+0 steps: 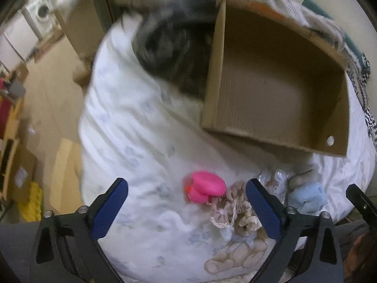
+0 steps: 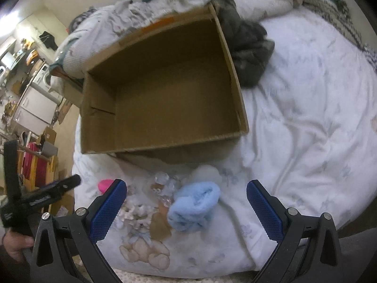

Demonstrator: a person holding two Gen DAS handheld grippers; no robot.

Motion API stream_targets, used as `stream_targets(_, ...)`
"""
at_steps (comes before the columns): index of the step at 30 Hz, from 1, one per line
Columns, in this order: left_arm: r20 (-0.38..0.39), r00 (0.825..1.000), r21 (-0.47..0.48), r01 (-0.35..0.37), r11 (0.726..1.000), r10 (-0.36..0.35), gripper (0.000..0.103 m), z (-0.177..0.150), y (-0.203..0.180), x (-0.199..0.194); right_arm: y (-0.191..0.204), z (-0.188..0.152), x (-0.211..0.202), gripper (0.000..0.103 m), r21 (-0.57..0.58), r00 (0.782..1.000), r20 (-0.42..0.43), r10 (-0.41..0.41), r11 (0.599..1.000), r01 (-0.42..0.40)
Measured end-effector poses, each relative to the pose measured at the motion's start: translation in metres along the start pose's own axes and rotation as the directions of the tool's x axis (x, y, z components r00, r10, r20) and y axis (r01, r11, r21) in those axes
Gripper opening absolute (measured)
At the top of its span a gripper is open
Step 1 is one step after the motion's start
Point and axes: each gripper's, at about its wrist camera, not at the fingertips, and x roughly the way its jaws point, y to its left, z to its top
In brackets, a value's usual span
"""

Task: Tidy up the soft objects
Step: 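Grasp the pink rubber duck with the left tool while the right tool grasps the blue sock, then lift the pink duck and blue sock with both tools and carry them over the box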

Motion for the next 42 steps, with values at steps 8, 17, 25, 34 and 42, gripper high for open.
stream_targets(8, -0.096, 0.995, 0.029, 0.026, 0.999, -0.023, 0.084, -0.005, -0.014, 0.044, -0.029, -0.002, 0.022, 0.103, 0.123, 0.992, -0.091, 0.087, 0.99, -0.076)
stream_targets(17, -0.146, 0.987, 0.011, 0.077, 0.997, -0.074, 0.05, -0.002, -0.019, 0.079, -0.023, -0.013, 0.073, 0.057, 0.166, 0.95, -0.279, 0.137, 0.982, -0.092)
stream_targets(25, -0.142, 0.985, -0.006, 0.096, 0.995, -0.096, 0.049, 0.0, -0.01, 0.076, -0.015, -0.013, 0.064, 0.022, 0.109, 0.96, -0.254, 0.119, 0.99, -0.094)
stream_targets(34, 0.008, 0.996, -0.056, 0.092, 0.994, -0.092, 0.049, -0.005, 0.007, 0.022, -0.008, -0.018, 0.02, 0.02, 0.044, 0.962, -0.151, 0.229, 0.973, -0.225)
stream_targets(42, 0.074, 0.996, -0.041, 0.062, 0.997, -0.059, 0.049, -0.014, 0.01, -0.01, 0.008, -0.01, -0.013, 0.02, -0.023, 0.943, -0.053, 0.329, 0.944, -0.33)
